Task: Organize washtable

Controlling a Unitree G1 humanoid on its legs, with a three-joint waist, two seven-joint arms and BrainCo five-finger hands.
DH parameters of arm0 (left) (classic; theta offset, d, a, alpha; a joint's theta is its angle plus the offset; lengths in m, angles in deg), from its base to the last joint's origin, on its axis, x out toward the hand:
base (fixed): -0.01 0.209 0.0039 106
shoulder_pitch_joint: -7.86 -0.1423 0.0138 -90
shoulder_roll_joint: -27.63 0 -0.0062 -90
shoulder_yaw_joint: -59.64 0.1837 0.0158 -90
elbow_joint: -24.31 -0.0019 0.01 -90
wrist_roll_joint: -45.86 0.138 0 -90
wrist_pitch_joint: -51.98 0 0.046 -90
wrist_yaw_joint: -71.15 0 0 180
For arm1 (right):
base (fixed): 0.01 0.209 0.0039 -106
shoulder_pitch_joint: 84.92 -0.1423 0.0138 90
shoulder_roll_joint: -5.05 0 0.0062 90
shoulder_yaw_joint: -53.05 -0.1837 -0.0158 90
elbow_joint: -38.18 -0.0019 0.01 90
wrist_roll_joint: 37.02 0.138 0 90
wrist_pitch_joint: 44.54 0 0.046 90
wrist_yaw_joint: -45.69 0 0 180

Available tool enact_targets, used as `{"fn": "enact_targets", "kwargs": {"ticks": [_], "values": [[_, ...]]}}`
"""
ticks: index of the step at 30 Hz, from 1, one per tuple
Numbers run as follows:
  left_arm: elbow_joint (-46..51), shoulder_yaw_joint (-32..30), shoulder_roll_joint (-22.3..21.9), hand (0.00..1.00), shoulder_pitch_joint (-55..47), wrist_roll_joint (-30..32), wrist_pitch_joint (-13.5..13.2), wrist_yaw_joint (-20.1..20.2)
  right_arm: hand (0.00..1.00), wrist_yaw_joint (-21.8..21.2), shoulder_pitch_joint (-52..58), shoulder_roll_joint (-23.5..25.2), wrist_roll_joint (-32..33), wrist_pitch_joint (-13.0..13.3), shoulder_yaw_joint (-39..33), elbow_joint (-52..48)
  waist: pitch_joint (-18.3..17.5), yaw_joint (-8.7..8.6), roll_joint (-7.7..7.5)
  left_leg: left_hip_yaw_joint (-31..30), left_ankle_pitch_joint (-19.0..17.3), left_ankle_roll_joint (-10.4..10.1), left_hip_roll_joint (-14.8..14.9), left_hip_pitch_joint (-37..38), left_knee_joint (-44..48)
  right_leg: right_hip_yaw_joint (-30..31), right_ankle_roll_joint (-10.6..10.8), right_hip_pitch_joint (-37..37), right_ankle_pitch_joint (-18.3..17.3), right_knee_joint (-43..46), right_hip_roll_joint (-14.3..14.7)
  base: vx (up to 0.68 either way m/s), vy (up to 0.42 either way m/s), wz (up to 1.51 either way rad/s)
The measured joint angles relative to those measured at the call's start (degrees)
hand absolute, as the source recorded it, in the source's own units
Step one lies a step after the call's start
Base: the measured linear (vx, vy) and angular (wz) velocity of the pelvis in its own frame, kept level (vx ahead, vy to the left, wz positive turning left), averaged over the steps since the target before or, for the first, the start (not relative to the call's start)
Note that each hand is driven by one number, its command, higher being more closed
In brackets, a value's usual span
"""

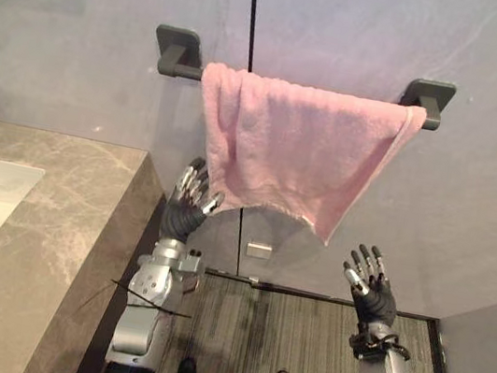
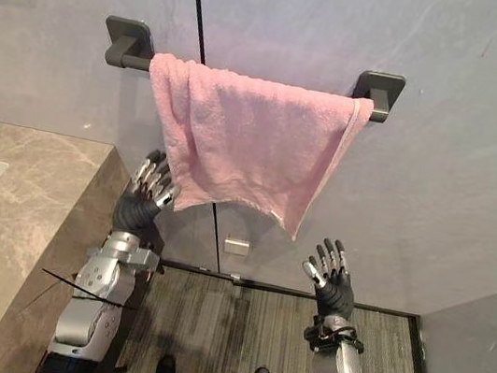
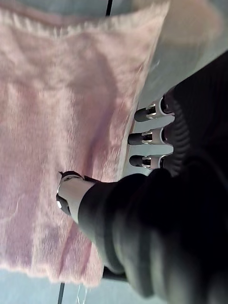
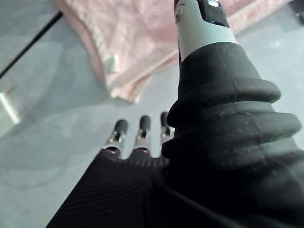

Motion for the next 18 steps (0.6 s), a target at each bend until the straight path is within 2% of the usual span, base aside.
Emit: {"fn": "enact_targets", "kwargs": {"ticks": [5, 7, 14, 17, 18], "values": [[-2.14, -2.28, -1.04, 0.00, -5.42, 4.04, 1.67, 2.92, 0.00, -2.16, 4.97, 0.43, -4.62, -2.96, 1.66, 2.95, -1.40, 0.14, 0.13, 0.40, -0.18, -0.25, 0.36, 0.35, 0.01, 0.10, -0.03, 0.38, 0.03, -0.59, 0.35, 0.01, -0.007, -0.03], [-4.39, -3.83, -1.63, 0.00, -8.04, 6.30, 3.25, 4.21, 0.00, -3.69, 7.45, 0.48, -6.49, -4.62, 3.70, 2.98, -1.60, 0.10, 0.46, 0.60, -0.42, -0.41, 0.53, 1.30, 0.03, 0.13, -0.06, 1.34, -0.01, -0.65, 0.29, 0.03, 0.002, -0.04], [-6.93, -3.88, -1.35, 0.00, -15.66, 10.68, 6.03, 9.99, 0.00, -8.27, 12.97, -0.39, -5.30, -8.67, 12.72, -0.46, -1.72, 0.21, 0.51, 0.82, -2.80, -1.03, 1.32, 2.04, 2.33, 0.09, -0.14, 2.25, -1.75, 0.61, 0.42, 0.00, 0.000, -0.01], [-2.89, 1.06, 3.06, 0.00, -20.97, 10.53, 7.45, 15.32, 0.00, -10.67, 16.30, -2.59, -1.67, -9.54, 17.59, -8.45, -1.82, 0.11, 0.56, 0.94, -3.68, -1.29, 1.40, 2.75, 2.85, 0.18, -0.44, 2.36, -2.69, 1.33, 0.56, 0.01, -0.002, -0.03], [0.32, 4.00, 6.48, 0.00, -23.05, 9.40, 7.72, 18.28, 0.00, -12.13, 16.87, -4.34, -1.01, -9.59, 19.54, -11.31, -2.05, 0.10, 0.52, 1.09, -4.35, -1.39, 1.43, 2.71, 3.41, 0.53, -0.38, 2.40, -2.76, 1.27, 0.62, 0.05, -0.003, -0.14]]}}
